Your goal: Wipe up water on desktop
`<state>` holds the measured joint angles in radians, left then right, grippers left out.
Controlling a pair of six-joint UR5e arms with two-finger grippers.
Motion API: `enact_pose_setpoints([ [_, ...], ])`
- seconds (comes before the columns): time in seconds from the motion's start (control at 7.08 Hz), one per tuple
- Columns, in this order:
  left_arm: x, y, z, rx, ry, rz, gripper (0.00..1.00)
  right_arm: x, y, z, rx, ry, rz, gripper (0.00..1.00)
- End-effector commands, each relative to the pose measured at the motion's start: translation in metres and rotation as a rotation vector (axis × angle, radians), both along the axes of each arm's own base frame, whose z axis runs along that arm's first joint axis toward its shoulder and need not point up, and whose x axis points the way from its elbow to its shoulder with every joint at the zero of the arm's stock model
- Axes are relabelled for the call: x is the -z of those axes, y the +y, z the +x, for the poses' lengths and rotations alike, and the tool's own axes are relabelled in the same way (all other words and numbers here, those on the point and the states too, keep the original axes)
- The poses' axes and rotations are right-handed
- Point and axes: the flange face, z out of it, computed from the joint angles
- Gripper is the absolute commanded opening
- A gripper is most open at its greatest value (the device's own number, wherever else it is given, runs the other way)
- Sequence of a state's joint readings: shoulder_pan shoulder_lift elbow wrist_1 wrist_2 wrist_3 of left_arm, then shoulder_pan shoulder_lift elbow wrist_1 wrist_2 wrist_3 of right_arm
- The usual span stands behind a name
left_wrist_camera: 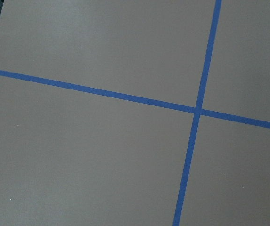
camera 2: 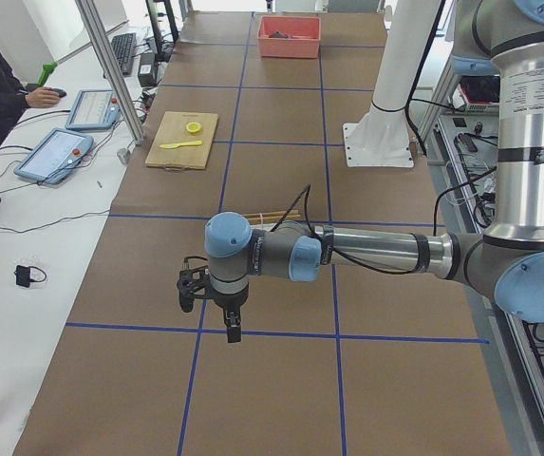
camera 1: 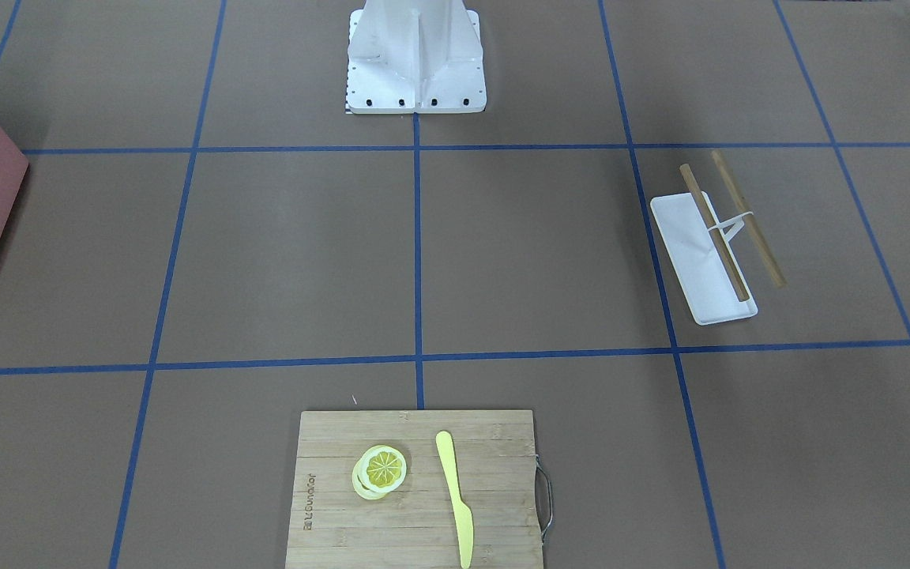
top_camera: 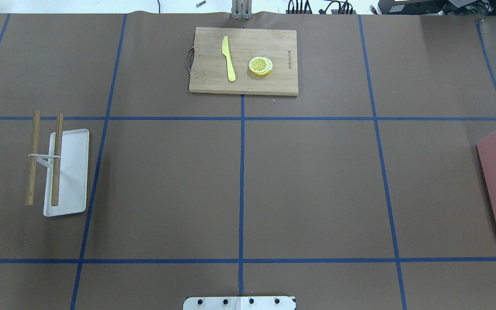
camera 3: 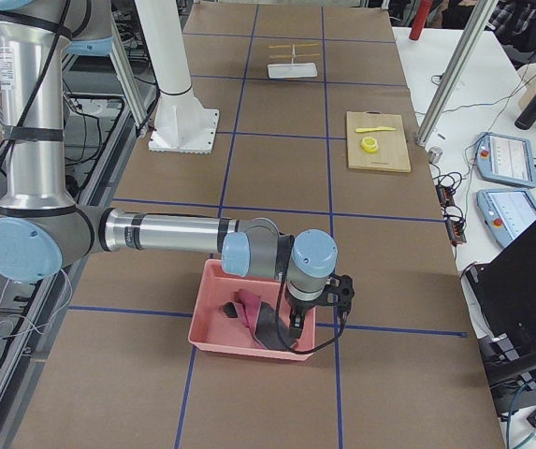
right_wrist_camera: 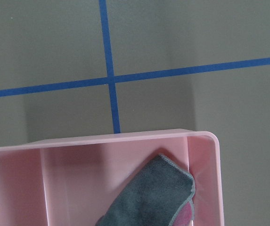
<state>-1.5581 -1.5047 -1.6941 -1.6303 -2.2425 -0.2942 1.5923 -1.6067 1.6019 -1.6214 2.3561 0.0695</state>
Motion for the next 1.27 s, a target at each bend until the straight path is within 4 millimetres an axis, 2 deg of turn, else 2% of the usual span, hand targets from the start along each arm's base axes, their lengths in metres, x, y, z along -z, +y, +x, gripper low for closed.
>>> enact_pose_setpoints([
  [0.0,-0.006,0.004,-0.002,0.0,0.0,-0.011,0.98,0.001,0.0,0.001,0.0,0.0,0.003,1.0],
  [0.14,-0.013,0.016,-0.002,-0.003,0.001,-0.022,0.98,0.002,0.0,0.0,0.001,0.0,0.005,1.0],
  [0.42,-0.011,0.018,0.005,-0.013,0.09,-0.03,0.98,0.003,0.0,0.001,0.0,0.0,0.008,1.0],
  [1.13,-0.007,0.017,0.006,-0.016,0.094,-0.021,0.98,0.005,-0.001,0.001,-0.001,0.0,0.011,1.0],
])
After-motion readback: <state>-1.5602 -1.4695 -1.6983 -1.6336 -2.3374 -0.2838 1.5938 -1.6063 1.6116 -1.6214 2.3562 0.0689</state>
